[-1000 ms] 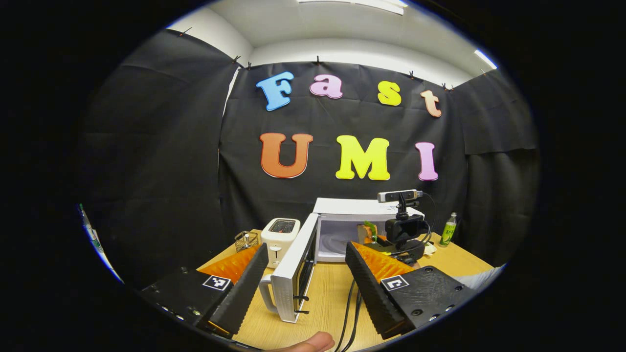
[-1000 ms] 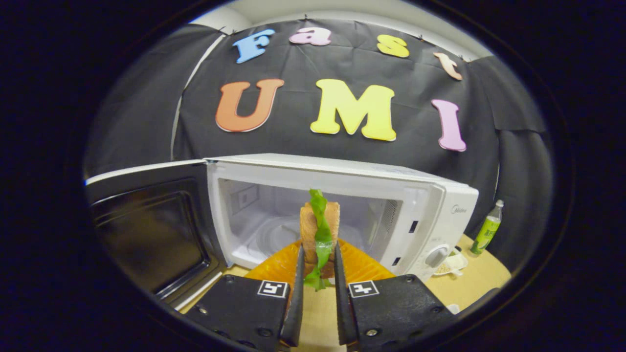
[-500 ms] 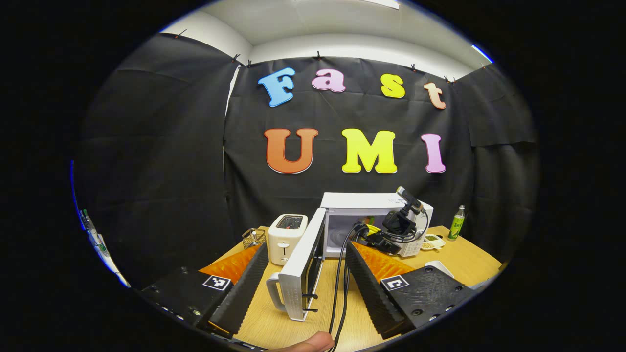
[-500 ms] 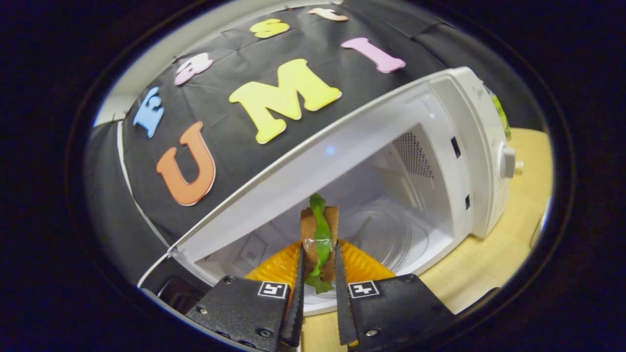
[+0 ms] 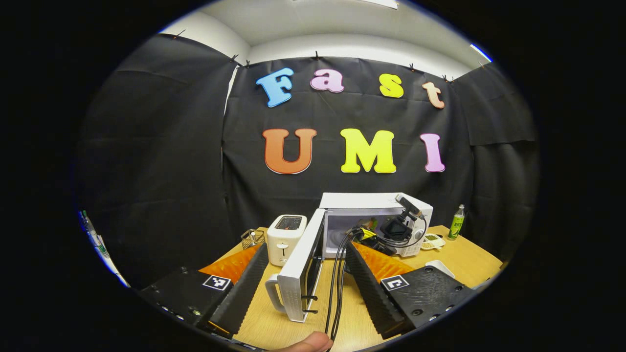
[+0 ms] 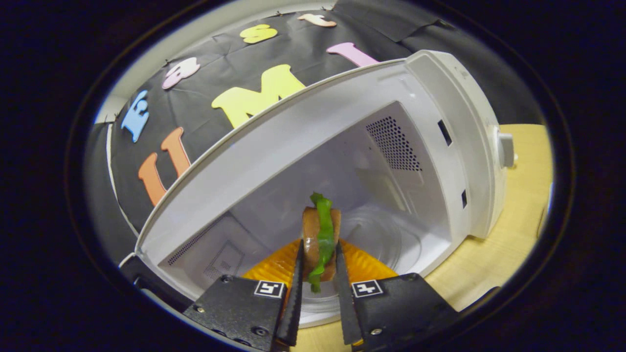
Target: Open the microwave oven with the left hand, put the food in, and close the microwave oven.
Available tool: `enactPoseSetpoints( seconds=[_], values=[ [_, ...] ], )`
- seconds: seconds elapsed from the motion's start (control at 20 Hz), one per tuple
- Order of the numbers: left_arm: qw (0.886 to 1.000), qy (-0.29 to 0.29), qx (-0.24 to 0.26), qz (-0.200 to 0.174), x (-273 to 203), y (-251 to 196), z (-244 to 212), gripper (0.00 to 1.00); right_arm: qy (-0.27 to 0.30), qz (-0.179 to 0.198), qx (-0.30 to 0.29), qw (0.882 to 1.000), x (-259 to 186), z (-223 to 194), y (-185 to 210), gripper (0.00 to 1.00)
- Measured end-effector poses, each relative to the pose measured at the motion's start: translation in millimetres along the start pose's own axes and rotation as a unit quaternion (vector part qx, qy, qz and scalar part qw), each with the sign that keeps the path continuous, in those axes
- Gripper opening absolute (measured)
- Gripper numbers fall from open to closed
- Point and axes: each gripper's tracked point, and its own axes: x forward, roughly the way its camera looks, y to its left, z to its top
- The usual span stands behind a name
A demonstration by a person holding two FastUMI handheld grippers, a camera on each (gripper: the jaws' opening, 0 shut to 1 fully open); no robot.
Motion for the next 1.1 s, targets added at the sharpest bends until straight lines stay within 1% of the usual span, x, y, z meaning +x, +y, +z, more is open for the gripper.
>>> enactPoseSetpoints(
  seconds=[0.05,0.1,0.15,0.2,0.25,0.3,0.35,0.4,0.45,0.5,0.55,0.6,0.65,0.7,0.8,0.85,0.9,0.95,1.0,1.05,1.1],
  values=[
    [1.0,-0.001,0.001,0.001,0,1,0,0.95,-0.011,-0.006,-0.025,1.0,1,1,-4,0.31],
    [1.0,-0.001,0.002,0.004,2,3,-1,0.95,-0.021,-0.009,-0.048,0.999,3,2,-6,0.41],
    [1.0,-0.003,0.001,0.01,4,5,-2,0.95,-0.035,-0.021,-0.074,0.996,4,5,-11,0.37],
    [1.0,-0.004,0.0,0.01,5,6,-1,0.95,-0.043,-0.036,-0.097,0.994,7,6,-18,0.41],
    [1.0,-0.006,-0.002,0.009,3,5,-1,0.95,-0.05,-0.051,-0.12,0.99,7,6,-27,0.41],
    [1.0,-0.009,-0.005,0.009,3,6,2,0.95,-0.052,-0.063,-0.135,0.987,8,5,-34,0.52],
    [1.0,-0.015,-0.006,0.008,2,7,4,0.95,-0.049,-0.063,-0.143,0.986,8,1,-33,0.53],
    [1.0,-0.021,-0.006,0.008,0,9,8,0.95,-0.046,-0.048,-0.151,0.986,12,-3,-28,0.41],
    [1.0,-0.029,-0.007,0.01,-3,14,13,0.95,-0.045,-0.037,-0.162,0.985,9,-8,-26,0.53],
    [0.999,-0.036,-0.01,0.013,-5,19,16,0.95,-0.047,-0.024,-0.176,0.983,9,-11,-22,0.53],
    [0.999,-0.041,-0.015,0.013,-8,23,19,0.95,-0.055,-0.011,-0.185,0.981,5,-11,-20,0.65],
    [0.999,-0.045,-0.016,0.013,-10,26,19,0.95,-0.063,0.002,-0.192,0.979,2,-10,-17,0.74],
    [0.999,-0.048,-0.015,0.017,-11,33,19,0.95,-0.062,0.014,-0.192,0.979,-3,-12,-15,0.86],
    [0.999,-0.044,-0.014,0.025,-10,43,15,0.95,-0.064,0.027,-0.191,0.979,-10,-10,-12,0.93],
    [0.999,-0.032,-0.019,0.032,-7,57,6,0.95,-0.07,0.038,-0.187,0.979,-24,-4,-16,1.0],
    [0.999,-0.022,-0.027,0.024,-6,58,1,0.84,-0.067,0.042,-0.183,0.98,-35,-4,-19,0.94],
    [0.999,-0.015,-0.037,0.012,-6,59,-3,0.82,-0.063,0.044,-0.183,0.98,-44,-2,-22,0.94],
    [0.999,-0.011,-0.041,0.005,-7,63,-7,0.94,-0.063,0.05,-0.182,0.98,-53,1,-21,0.94],
    [0.999,-0.011,-0.037,0.006,-7,69,-11,0.94,-0.063,0.054,-0.189,0.978,-63,6,-20,0.93],
    [0.999,-0.012,-0.028,0.019,-4,81,-14,0.92,-0.06,0.054,-0.197,0.977,-70,10,-21,0.91],
    [0.999,-0.014,-0.017,0.036,-3,93,-15,0.67,-0.058,0.058,-0.202,0.976,-84,16,-20,0.91]
  ],
)
